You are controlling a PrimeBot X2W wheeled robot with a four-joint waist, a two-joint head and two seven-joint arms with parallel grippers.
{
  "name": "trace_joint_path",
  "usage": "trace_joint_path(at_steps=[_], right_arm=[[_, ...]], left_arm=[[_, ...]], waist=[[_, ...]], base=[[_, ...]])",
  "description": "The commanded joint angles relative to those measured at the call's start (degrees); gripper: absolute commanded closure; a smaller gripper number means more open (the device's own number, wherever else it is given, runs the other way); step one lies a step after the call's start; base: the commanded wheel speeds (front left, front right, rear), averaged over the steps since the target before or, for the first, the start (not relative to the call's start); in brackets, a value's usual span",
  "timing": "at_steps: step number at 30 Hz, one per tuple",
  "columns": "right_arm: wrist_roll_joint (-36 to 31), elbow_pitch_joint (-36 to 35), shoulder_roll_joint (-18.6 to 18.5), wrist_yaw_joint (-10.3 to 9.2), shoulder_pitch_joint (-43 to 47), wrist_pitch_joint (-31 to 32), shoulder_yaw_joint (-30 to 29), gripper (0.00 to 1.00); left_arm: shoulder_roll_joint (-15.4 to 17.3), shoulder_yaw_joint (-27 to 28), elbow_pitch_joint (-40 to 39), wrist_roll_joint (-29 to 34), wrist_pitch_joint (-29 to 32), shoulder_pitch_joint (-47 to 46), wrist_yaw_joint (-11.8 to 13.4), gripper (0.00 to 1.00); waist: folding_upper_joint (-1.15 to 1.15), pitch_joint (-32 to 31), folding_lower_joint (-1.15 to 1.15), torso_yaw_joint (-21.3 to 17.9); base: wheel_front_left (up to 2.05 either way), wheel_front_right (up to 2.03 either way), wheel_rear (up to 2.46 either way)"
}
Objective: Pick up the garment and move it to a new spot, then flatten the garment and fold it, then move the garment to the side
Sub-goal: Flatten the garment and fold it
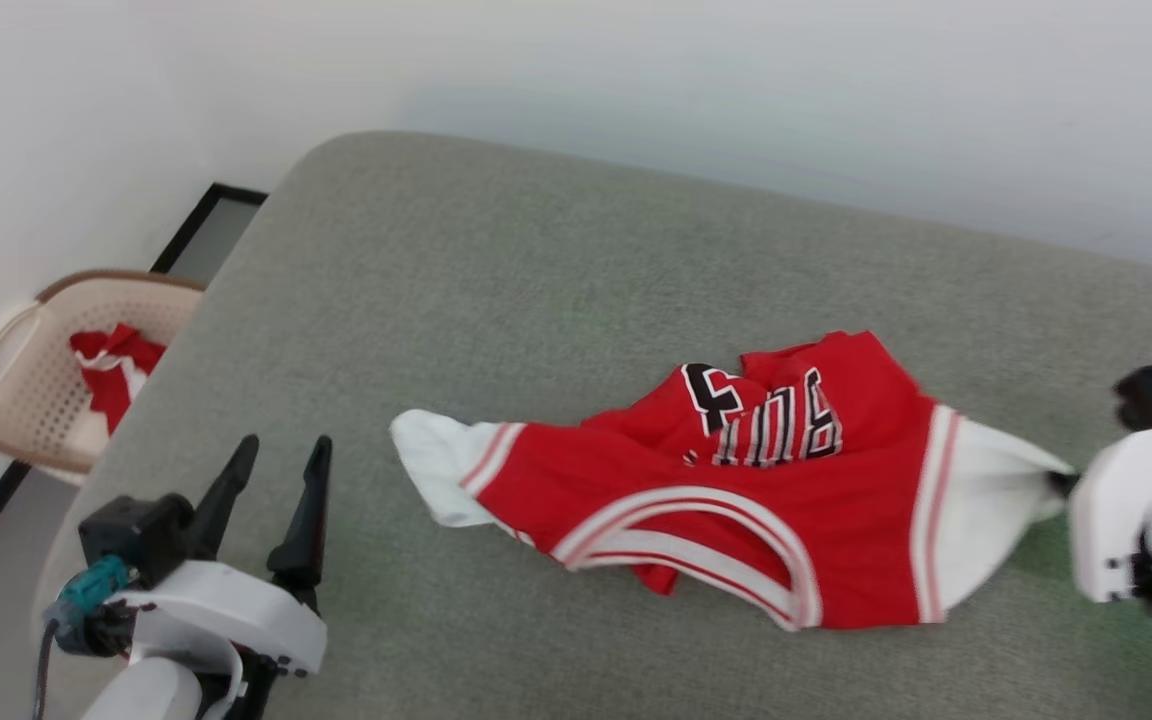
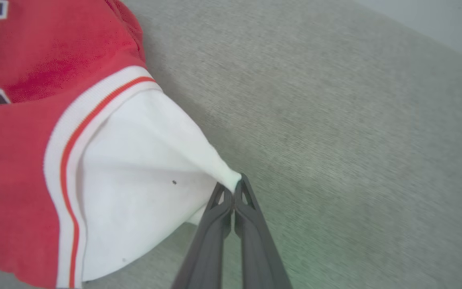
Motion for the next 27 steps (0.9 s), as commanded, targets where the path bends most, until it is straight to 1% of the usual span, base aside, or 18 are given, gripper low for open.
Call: trace_joint_path(at_steps=[1, 8, 11, 13, 16, 17, 23, 24, 25, 26, 27], right_arm=[[0.23, -0.92, -1.50, -0.07, 1.02, 0.74, -0.73, 1.00], [0.45, -4.37, -7.60, -0.07, 4.37, 4.70, -4.93, 1.00], [-1.31, -4.61, -9.97, -0.07, 6.65, 5.88, -6.60, 1.00], [-1.97, -4.41, -10.86, -0.07, 7.96, 6.34, -8.10, 1.00], [-2.46, -3.04, -10.80, -0.07, 10.40, 6.93, -10.64, 1.00], [-2.46, -3.04, -10.80, -0.07, 10.40, 6.93, -10.64, 1.00], [-3.20, 0.46, -7.06, -0.07, 11.97, 5.57, -13.02, 1.00], [-3.50, 1.07, -6.55, -0.07, 11.75, 5.04, -13.07, 0.75], [-3.82, 1.77, -5.90, -0.07, 11.35, 4.39, -13.32, 0.47], [-4.34, 2.26, -5.28, -0.07, 10.97, 3.86, -13.34, 0.05], [-4.47, 2.64, -4.59, -0.07, 10.57, 3.39, -13.36, 0.00]], left_arm=[[0.26, 0.09, -0.22, 0.23, -0.17, 0.75, 0.21, 0.00], [0.83, -0.34, -1.00, 0.26, 0.41, 1.38, 0.42, 0.00], [0.93, -0.75, -1.16, 0.47, 0.53, 1.28, 0.13, 0.00], [0.97, -1.03, -1.06, 0.56, 0.61, 1.20, 0.07, 0.00], [0.91, -1.32, -0.87, 0.51, 0.81, 0.98, -0.14, 0.00], [0.91, -1.32, -0.87, 0.51, 0.81, 0.98, -0.14, 0.00], [0.69, -2.02, 0.11, 0.30, 1.25, -0.08, -0.97, 0.00], [0.63, -2.39, 0.26, 0.36, 1.53, -0.31, -1.24, 0.00], [0.62, -2.69, 0.44, 0.40, 1.78, -0.64, -1.61, 0.00], [0.67, -2.99, 0.57, 0.32, 2.28, -1.06, -2.04, 0.00], [0.98, -3.30, 0.66, 0.60, 2.73, -1.55, -2.28, 0.00]], waist=[[0.00, -1.15, 0.00, -1.25], [0.00, -2.23, 0.00, -2.82], [0.00, -2.39, 0.00, -3.09], [0.00, -2.42, 0.00, -3.16], [0.00, -2.34, 0.00, -3.20], [0.00, -2.34, 0.00, -3.20], [0.00, -1.61, 0.00, -3.46], [0.00, -1.49, 0.00, -3.53], [0.00, -1.37, 0.00, -3.61], [0.00, -1.30, 0.00, -3.72], [0.00, -1.18, 0.00, -3.84]], base=[[0.00, 0.00, 0.00], [0.00, 0.00, 0.00], [0.00, 0.00, 0.00], [0.00, 0.00, 0.00], [0.00, 0.00, 0.00], [0.00, 0.00, 0.00], [0.00, 0.00, 0.00], [0.00, 0.00, 0.00], [0.00, 0.00, 0.00], [0.00, 0.00, 0.00], [0.00, 0.00, 0.00]])
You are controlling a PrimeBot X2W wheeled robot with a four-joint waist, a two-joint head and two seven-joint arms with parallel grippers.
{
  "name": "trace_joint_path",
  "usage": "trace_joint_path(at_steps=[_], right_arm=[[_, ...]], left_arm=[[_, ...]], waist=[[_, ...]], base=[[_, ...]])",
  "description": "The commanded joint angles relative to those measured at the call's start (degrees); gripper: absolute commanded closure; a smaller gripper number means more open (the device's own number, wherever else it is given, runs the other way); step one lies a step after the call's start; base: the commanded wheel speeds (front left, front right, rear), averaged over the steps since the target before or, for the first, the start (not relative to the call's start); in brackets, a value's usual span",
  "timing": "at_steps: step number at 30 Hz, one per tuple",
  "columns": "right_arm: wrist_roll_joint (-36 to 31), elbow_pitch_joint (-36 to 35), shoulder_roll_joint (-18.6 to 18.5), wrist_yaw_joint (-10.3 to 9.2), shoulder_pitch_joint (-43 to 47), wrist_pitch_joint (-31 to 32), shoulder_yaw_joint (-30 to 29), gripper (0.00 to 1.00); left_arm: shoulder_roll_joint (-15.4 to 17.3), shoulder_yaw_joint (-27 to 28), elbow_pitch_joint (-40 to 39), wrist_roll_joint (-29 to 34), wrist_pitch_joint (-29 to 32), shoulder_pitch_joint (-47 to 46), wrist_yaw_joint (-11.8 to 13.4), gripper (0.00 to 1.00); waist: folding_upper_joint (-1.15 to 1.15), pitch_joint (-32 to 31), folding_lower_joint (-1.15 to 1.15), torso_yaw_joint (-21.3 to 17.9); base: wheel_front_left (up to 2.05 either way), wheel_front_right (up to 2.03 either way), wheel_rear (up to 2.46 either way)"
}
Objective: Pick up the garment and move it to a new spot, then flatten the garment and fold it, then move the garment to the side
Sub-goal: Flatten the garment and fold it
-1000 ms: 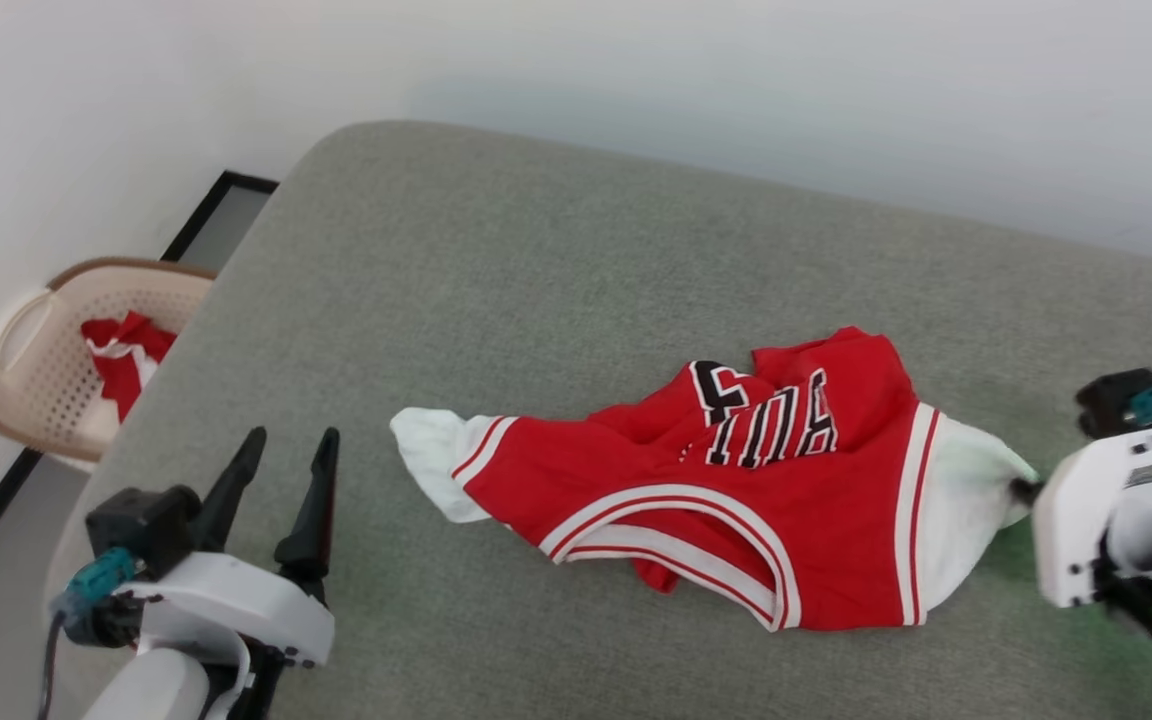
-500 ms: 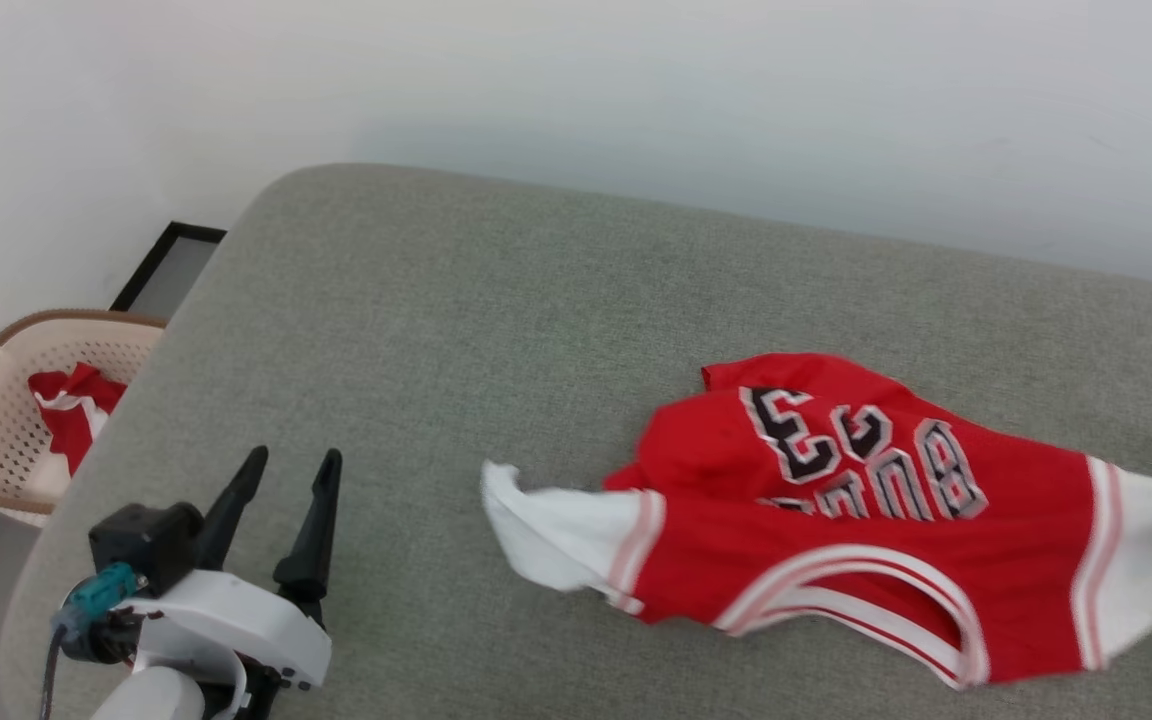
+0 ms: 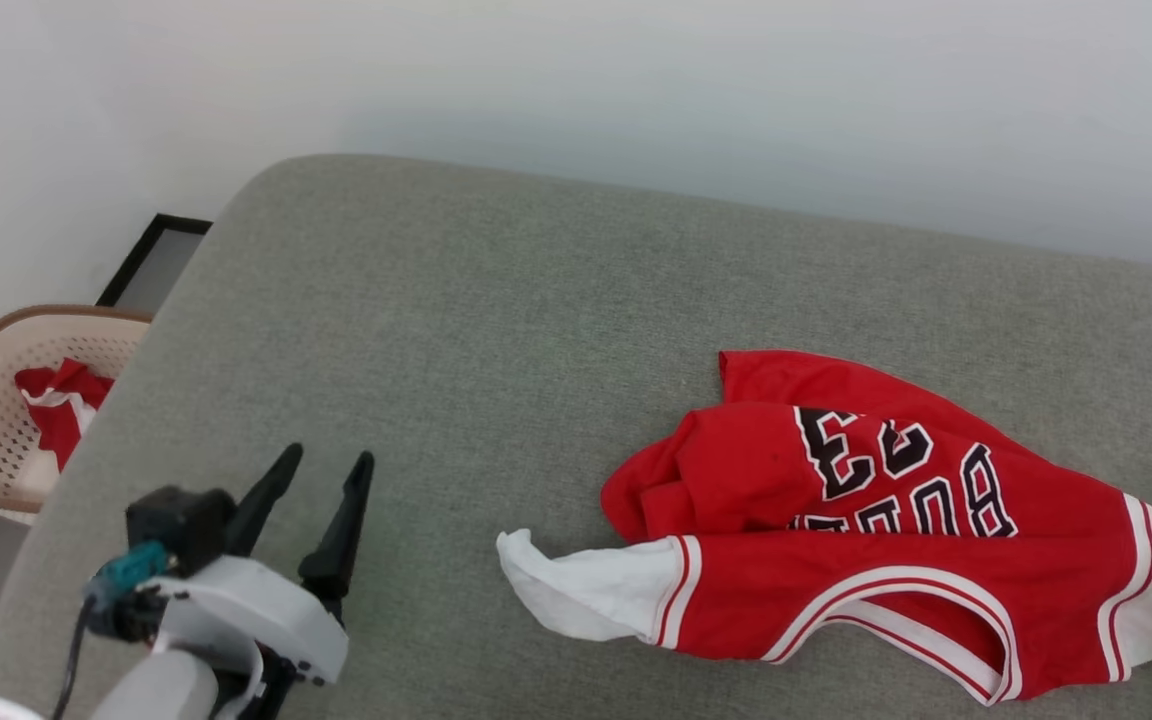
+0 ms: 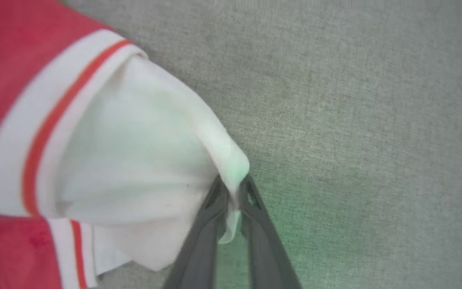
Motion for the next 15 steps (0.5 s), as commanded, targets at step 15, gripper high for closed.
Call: trace_joint_path(at_steps=[15], right_arm=[[-1.45, -7.56, 3.35, -0.07, -2.37, -7.68, 0.88, 0.00]], left_arm=[[4.72, -3.58, -3.80, -4.77, 16.38, -8.27, -6.19, 0.00]], waist=[[0.00, -1.35, 0.00, -6.07]], base=[[0.00, 0.00, 0.00]])
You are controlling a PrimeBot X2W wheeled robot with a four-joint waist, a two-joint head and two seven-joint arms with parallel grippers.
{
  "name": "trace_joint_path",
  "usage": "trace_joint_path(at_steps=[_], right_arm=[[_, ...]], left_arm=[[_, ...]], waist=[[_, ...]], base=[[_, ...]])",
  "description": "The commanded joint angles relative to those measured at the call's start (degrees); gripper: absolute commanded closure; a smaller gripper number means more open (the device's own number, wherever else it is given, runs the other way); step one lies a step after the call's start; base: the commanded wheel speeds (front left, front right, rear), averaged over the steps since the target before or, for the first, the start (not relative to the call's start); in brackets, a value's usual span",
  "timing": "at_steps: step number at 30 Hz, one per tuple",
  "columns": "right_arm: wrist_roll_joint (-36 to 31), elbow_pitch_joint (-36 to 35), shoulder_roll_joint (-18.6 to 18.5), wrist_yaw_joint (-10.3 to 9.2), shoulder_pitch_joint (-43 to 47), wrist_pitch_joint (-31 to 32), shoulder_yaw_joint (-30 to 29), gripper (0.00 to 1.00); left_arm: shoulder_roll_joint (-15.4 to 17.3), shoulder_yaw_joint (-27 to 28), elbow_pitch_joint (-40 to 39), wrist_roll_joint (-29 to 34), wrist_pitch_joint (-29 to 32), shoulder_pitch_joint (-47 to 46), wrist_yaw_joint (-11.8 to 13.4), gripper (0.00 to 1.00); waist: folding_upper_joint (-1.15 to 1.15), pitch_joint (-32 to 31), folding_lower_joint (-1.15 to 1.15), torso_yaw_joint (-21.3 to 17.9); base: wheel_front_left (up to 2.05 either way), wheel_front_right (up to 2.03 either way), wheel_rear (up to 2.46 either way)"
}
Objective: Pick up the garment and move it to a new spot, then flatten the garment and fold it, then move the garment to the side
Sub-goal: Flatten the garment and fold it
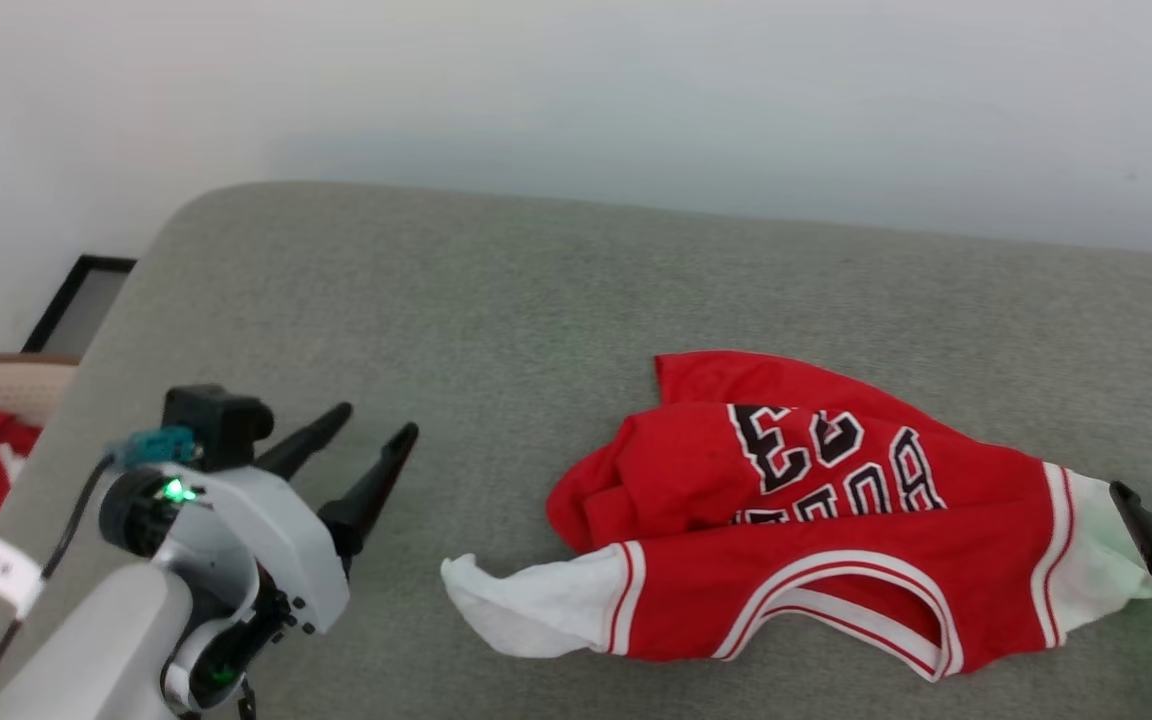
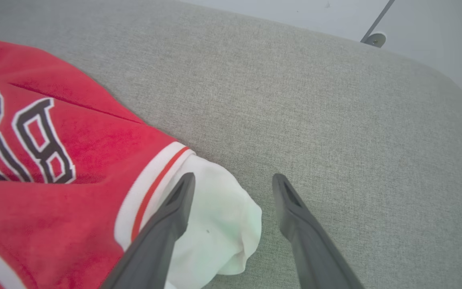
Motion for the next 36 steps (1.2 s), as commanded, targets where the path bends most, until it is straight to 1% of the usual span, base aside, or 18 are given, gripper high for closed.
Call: trace_joint_path(at_steps=[1, 3, 7, 10, 12, 18, 23, 28, 31, 36], right_arm=[[-0.33, -0.63, 0.30, -0.07, 0.68, -0.52, -0.37, 0.00], [-0.53, -2.05, 1.09, -0.06, 1.60, -1.42, -0.98, 0.00], [-1.65, -5.38, 3.00, -0.07, 3.26, -3.70, -3.70, 0.00], [-2.93, -8.51, 5.32, -0.06, 5.08, -5.16, -5.94, 0.00], [-3.61, -10.68, 6.75, -0.06, 6.33, -5.74, -7.06, 0.00], [-5.37, -16.82, 11.45, -0.06, 10.18, -5.34, -9.67, 0.00], [-6.10, -20.75, 13.75, -0.06, 12.53, -4.21, -11.68, 0.00], [-6.15, -23.34, 15.08, -0.06, 13.30, -3.40, -12.73, 0.00], [-6.75, -24.99, 15.54, -0.06, 13.37, -4.24, -12.88, 0.00], [-8.19, -28.37, 15.91, -0.06, 13.01, -8.01, -12.85, 0.00]], left_arm=[[0.27, -0.24, -0.33, -1.04, 1.34, -0.52, -0.43, 0.00], [0.80, -1.02, -0.94, -3.45, 5.61, -1.33, -0.97, 0.00], [1.91, -2.62, -1.37, -8.36, 15.43, -2.70, -1.25, 0.00], [2.48, -3.76, -0.65, -11.45, 22.42, -2.77, -0.19, 0.00], [2.75, -4.31, -0.38, -12.43, 25.15, -2.59, 0.90, 0.00], [2.87, -4.85, 0.47, -14.74, 29.08, 0.24, 4.21, 0.00], [3.62, -5.37, -0.50, -14.96, 30.86, 2.54, 7.24, 0.00], [3.13, -5.82, -1.17, -15.56, 31.85, 4.05, 9.10, 0.00], [2.58, -6.18, -1.57, -16.27, 32.41, 4.75, 9.86, 0.00], [1.17, -6.87, -2.28, -16.88, 32.95, 5.67, 10.31, 0.00]], waist=[[0.00, -0.73, 0.00, -1.60], [0.00, -1.15, 0.00, -2.67], [0.00, -1.49, 0.00, -4.70], [0.00, -1.40, 0.00, -6.35], [0.00, -0.99, 0.00, -7.42], [0.00, 0.63, 0.00, -10.33], [0.00, 2.26, 0.00, -11.43], [0.00, 3.58, 0.00, -11.75], [0.00, 4.13, 0.00, -11.82], [0.00, 4.71, 0.00, -11.79]], base=[[0.00, 0.00, 0.00], [0.00, 0.00, 0.00], [0.00, 0.00, 0.00], [0.00, 0.00, 0.00], [0.00, 0.00, 0.00], [0.00, 0.00, 0.00], [0.00, 0.00, 0.00], [0.00, 0.00, 0.00], [0.00, 0.00, 0.00], [0.00, 0.00, 0.00]])
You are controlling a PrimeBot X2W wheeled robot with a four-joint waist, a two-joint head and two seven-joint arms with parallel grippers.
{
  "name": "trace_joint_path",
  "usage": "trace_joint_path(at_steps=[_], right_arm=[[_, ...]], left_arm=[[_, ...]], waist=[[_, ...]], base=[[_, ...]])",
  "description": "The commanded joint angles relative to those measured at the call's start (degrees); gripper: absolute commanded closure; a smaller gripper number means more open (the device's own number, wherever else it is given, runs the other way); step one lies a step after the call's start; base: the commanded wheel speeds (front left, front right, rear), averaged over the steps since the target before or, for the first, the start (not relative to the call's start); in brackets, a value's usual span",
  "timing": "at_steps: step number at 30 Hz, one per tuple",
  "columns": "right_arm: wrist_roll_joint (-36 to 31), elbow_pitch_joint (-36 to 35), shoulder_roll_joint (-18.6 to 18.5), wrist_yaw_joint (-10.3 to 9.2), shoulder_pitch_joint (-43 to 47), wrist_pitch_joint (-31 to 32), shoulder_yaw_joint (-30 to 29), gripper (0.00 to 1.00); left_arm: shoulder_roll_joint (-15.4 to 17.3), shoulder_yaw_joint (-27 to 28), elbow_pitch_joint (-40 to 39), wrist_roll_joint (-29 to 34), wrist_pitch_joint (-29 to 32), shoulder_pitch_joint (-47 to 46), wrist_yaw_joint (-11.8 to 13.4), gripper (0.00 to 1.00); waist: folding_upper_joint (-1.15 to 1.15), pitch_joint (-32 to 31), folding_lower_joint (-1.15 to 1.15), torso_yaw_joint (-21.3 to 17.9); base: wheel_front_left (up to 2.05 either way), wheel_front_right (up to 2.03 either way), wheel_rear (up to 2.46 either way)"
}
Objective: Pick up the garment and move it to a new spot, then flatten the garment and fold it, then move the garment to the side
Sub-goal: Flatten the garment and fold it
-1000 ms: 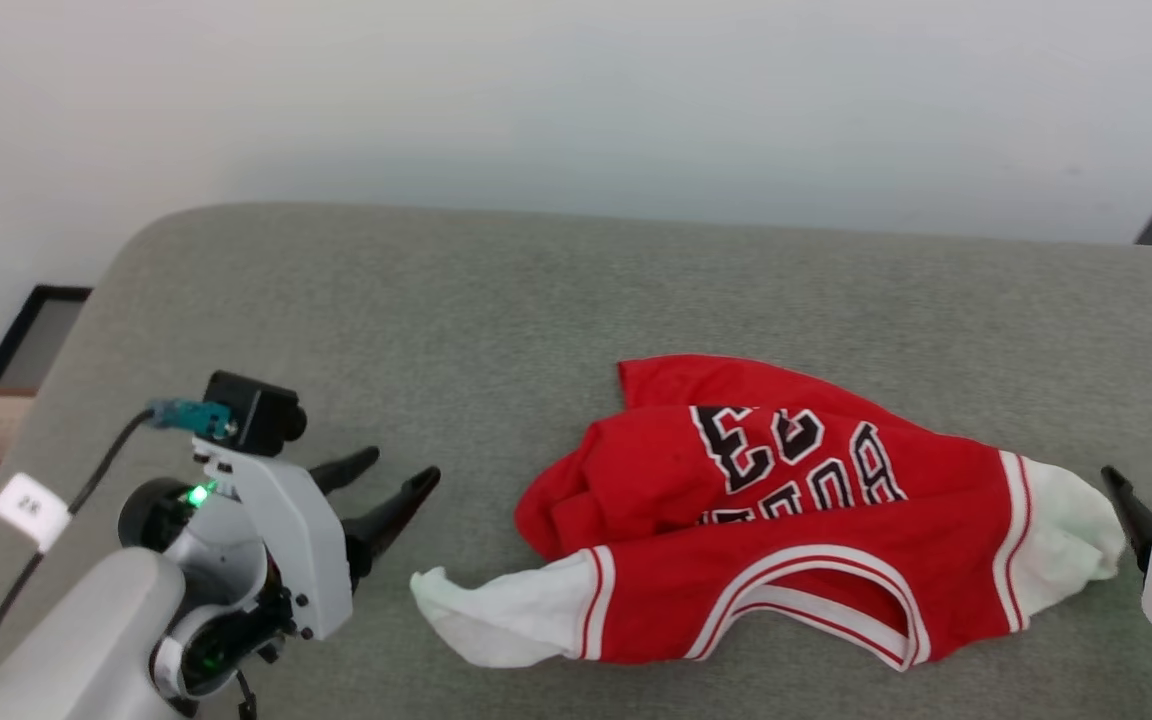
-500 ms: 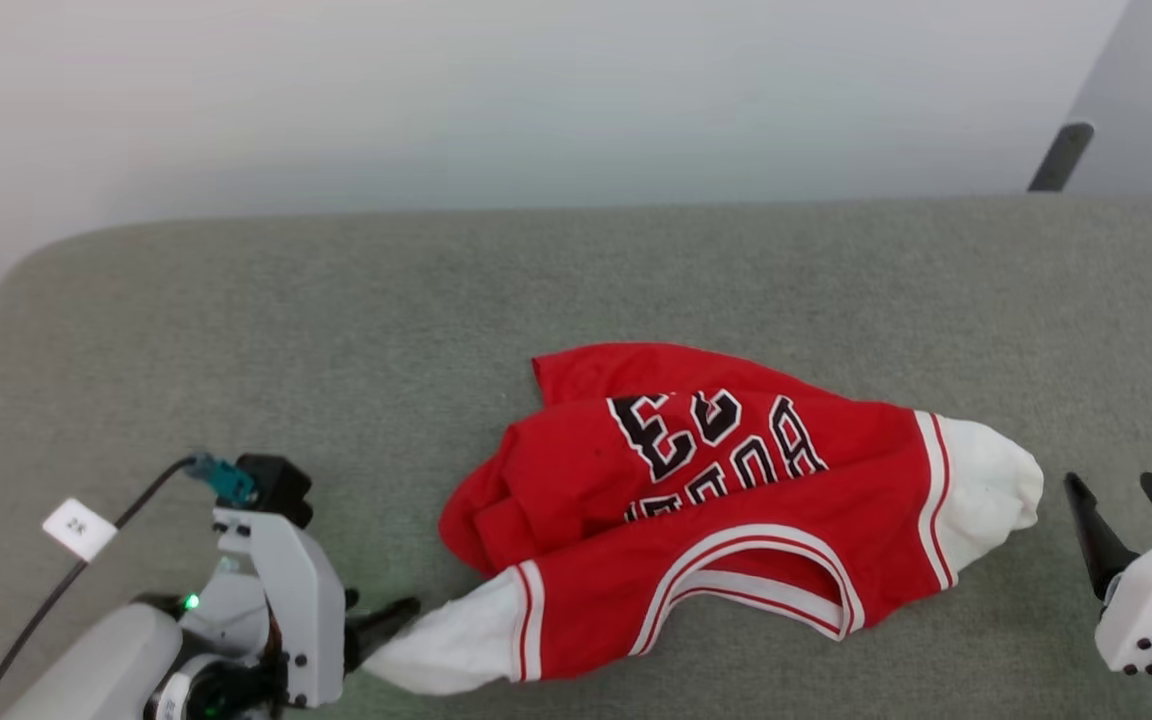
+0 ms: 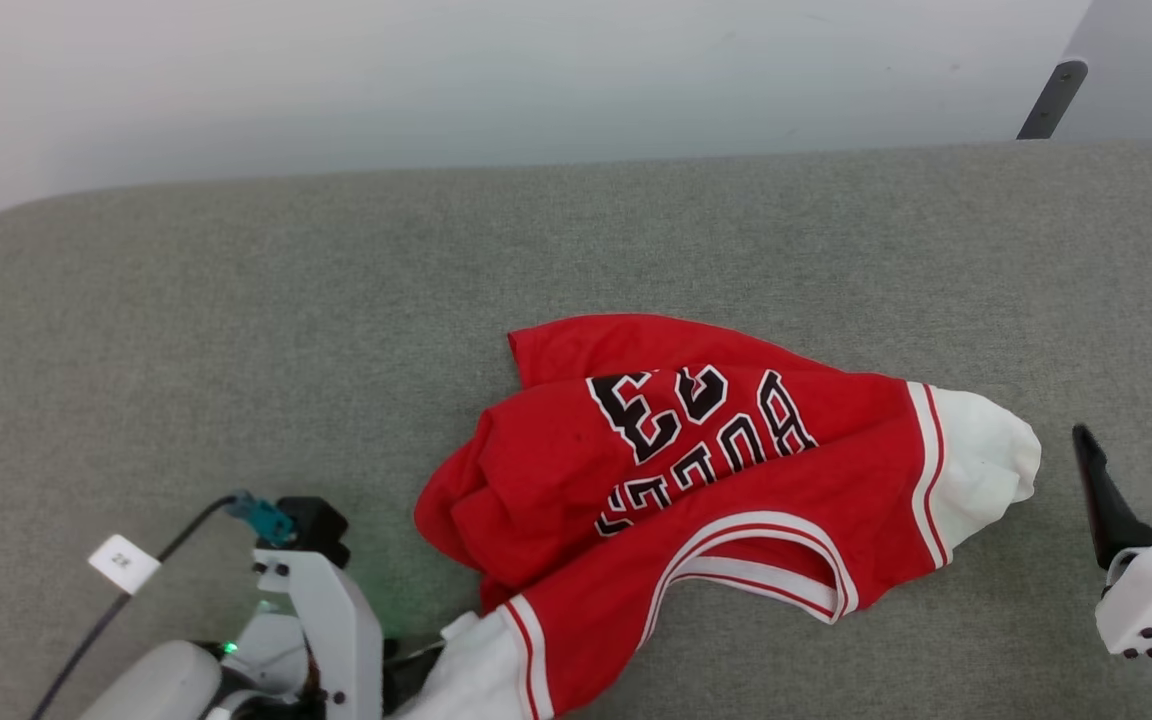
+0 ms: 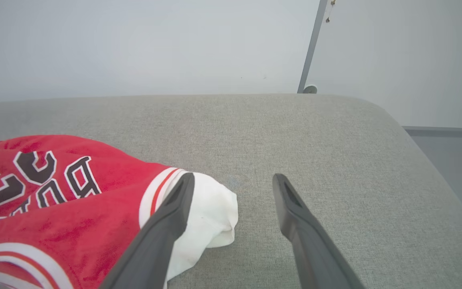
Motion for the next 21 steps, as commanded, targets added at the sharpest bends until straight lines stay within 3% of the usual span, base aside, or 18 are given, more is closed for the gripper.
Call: trace_joint_path(at_steps=[1, 6, 14, 15, 16, 17, 18, 21], right_arm=[[-0.39, -0.69, 0.33, -0.05, -0.04, -1.15, -0.11, 0.00], [-1.40, -2.03, 0.52, -0.05, -0.48, -4.95, -0.30, 0.00], [-1.95, -2.58, 1.45, -0.05, -0.30, -5.75, -0.72, 0.00], [-2.09, -2.63, 1.62, -0.05, -0.25, -5.84, -0.74, 0.00], [-2.17, -2.55, 1.74, -0.05, -0.21, -5.87, -0.75, 0.00], [-2.19, -2.39, 1.77, -0.05, -0.19, -5.91, -0.73, 0.00], [-2.02, -2.13, 1.82, -0.05, -0.22, -5.93, -0.66, 0.00], [-1.50, -1.40, 1.48, -0.05, -0.57, -6.12, -0.48, 0.00]], left_arm=[[-0.62, -0.51, -0.03, -0.25, 0.27, 0.96, 0.37, 0.00], [-1.75, -1.16, -0.11, -0.36, 0.23, 1.51, 0.58, 0.00], [-3.48, -2.76, -0.72, -1.01, 1.39, 2.78, 1.11, 0.00], [-3.72, -3.01, -0.57, -0.85, 1.30, 2.93, 1.08, 0.17], [-4.07, -3.28, -0.38, -0.97, 1.34, 3.20, 0.97, 0.58], [-4.37, -3.57, -0.18, -1.10, 1.43, 3.42, 0.75, 0.82], [-4.57, -3.77, 0.10, -0.97, 1.21, 3.46, 0.53, 1.00], [-5.08, -4.29, 1.08, -0.33, 0.58, 2.99, -0.48, 1.00]], waist=[[0.00, 0.13, 0.00, 0.03], [0.00, 0.34, 0.00, 0.09], [0.00, 0.80, 0.00, 0.31], [0.00, 0.84, 0.00, 0.33], [0.00, 0.89, 0.00, 0.36], [0.00, 0.93, 0.00, 0.40], [0.00, 0.98, 0.00, 0.43], [0.00, 1.01, 0.00, 0.56]], base=[[0.00, 0.00, 0.00], [0.00, 0.00, 0.00], [0.00, 0.00, 0.00], [0.00, 0.00, 0.00], [0.00, 0.00, 0.00], [0.00, 0.00, 0.00], [0.00, 0.00, 0.00], [0.00, 0.00, 0.00]])
